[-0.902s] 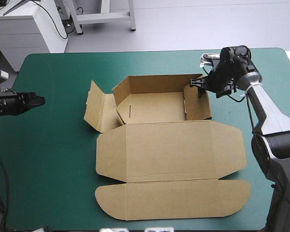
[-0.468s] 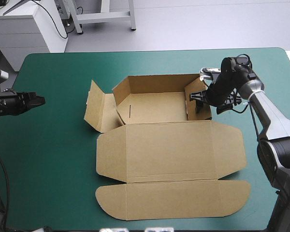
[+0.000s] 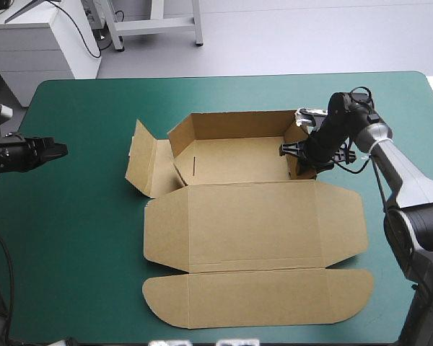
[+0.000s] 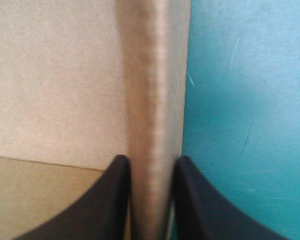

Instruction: Fold the box

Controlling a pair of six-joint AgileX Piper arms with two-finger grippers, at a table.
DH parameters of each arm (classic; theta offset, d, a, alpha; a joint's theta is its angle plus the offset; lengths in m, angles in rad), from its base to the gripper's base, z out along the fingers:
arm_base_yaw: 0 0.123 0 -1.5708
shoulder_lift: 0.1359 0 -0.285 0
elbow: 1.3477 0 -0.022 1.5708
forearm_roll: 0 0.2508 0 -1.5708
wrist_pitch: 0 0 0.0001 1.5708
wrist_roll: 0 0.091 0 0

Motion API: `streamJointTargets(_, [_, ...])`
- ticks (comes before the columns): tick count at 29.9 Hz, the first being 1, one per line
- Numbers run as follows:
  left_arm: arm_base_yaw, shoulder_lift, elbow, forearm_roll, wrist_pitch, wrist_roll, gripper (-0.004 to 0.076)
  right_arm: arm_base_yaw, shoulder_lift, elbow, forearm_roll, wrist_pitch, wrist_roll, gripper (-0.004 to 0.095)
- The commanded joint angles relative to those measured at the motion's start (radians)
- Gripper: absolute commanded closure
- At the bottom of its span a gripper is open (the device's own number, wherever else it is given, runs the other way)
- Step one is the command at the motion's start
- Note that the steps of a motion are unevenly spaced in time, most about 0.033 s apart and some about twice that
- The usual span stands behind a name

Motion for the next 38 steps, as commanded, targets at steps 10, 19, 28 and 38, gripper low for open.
streamJointTargets(10, [0.0, -0.039, -0.023, -0.074, -0.001, -0.016, 0.0717, -0.007, -0.079, -0.171, 0.018, 0.057, -0.093, 0.0908])
streamJointTargets(19, [-0.002, -0.018, -0.023, -0.095, -0.036, -0.012, 0.0717, -0.007, -0.233, -0.169, 0.054, 0.057, -0.124, 0.0909])
streamJointTargets(28, [-0.062, 0.099, -0.021, -0.237, 0.019, -0.012, 0.0718, -0.007, -0.34, -0.169, 0.179, 0.057, -0.334, 0.0909])
streamJointTargets(38, [-0.348, 0.143, -0.021, -0.256, -0.08, -0.069, 0.0732, -0.007, -0.328, -0.169, 0.202, 0.029, -0.357, 0.0908])
